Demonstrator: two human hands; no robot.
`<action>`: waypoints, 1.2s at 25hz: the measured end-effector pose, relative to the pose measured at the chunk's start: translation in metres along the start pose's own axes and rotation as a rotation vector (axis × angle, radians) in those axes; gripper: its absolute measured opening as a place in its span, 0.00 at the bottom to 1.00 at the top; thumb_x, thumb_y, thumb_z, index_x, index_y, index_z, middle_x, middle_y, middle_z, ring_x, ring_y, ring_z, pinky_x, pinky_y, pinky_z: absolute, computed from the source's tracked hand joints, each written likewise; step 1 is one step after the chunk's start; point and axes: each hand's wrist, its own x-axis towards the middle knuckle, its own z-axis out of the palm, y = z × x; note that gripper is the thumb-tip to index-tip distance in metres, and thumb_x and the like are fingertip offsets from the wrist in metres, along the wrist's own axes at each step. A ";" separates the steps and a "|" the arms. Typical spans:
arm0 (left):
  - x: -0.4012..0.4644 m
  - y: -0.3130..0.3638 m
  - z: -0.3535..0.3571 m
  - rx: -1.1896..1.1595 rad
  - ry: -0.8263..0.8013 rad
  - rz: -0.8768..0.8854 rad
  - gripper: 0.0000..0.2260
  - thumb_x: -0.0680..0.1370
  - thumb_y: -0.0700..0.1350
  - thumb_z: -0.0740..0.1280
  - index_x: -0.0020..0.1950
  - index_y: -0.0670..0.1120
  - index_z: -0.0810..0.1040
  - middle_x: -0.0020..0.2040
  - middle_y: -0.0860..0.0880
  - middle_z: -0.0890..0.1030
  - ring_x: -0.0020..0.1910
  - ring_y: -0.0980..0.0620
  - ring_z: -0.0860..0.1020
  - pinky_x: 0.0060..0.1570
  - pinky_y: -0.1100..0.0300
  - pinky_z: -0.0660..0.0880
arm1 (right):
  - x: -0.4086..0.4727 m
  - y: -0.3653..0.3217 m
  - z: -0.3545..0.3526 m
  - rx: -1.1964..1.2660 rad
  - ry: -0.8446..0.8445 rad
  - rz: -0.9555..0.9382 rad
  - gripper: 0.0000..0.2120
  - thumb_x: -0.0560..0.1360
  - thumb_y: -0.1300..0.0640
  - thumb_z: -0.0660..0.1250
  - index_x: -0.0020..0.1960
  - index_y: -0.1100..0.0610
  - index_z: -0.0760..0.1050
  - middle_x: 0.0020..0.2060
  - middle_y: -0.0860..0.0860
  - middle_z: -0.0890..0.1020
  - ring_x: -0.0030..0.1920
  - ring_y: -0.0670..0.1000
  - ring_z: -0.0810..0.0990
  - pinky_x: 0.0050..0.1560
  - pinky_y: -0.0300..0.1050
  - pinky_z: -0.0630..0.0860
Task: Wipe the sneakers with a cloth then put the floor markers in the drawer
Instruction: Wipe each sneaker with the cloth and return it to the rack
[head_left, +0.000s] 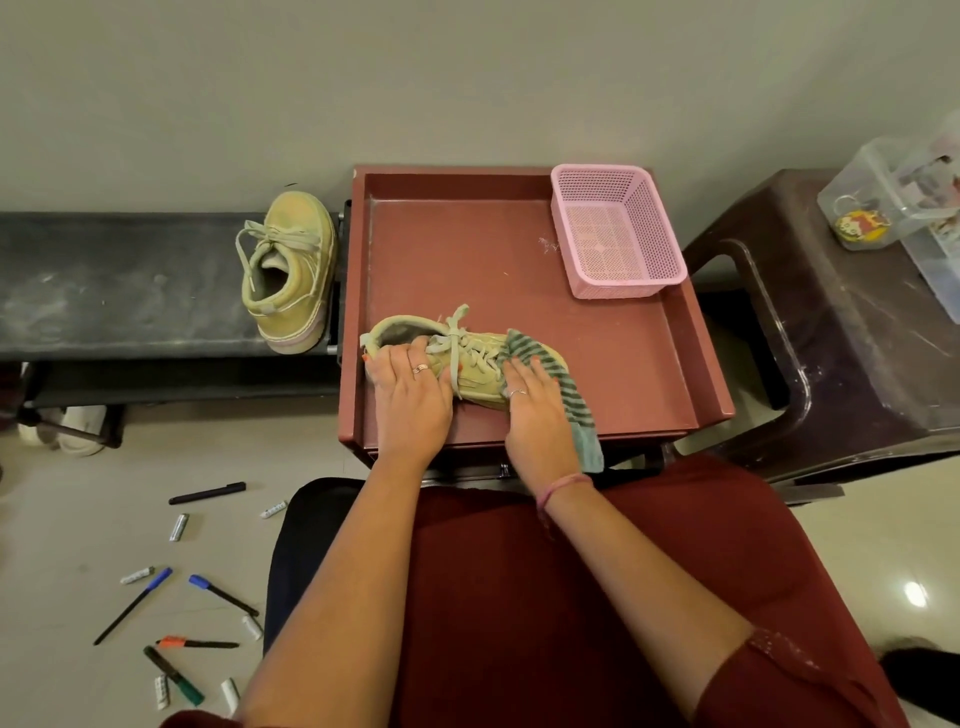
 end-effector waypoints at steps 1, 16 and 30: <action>-0.001 -0.001 -0.001 -0.005 -0.004 0.000 0.23 0.77 0.48 0.54 0.63 0.33 0.71 0.53 0.34 0.75 0.55 0.37 0.69 0.61 0.43 0.60 | 0.003 0.006 -0.005 -0.026 -0.051 -0.050 0.30 0.71 0.76 0.54 0.72 0.62 0.64 0.70 0.56 0.68 0.73 0.57 0.60 0.75 0.48 0.53; 0.000 0.001 -0.006 0.048 -0.063 -0.001 0.23 0.76 0.48 0.54 0.62 0.33 0.73 0.50 0.36 0.76 0.53 0.37 0.72 0.62 0.44 0.61 | -0.026 -0.065 0.022 0.532 0.087 0.522 0.39 0.70 0.79 0.52 0.77 0.59 0.44 0.76 0.52 0.39 0.76 0.53 0.40 0.73 0.38 0.45; -0.001 -0.006 -0.009 -0.118 -0.116 -0.018 0.25 0.78 0.50 0.52 0.67 0.35 0.69 0.59 0.36 0.73 0.61 0.40 0.64 0.67 0.45 0.58 | -0.015 0.027 -0.041 0.488 0.388 0.578 0.26 0.74 0.71 0.57 0.71 0.59 0.67 0.66 0.56 0.74 0.65 0.53 0.74 0.65 0.37 0.67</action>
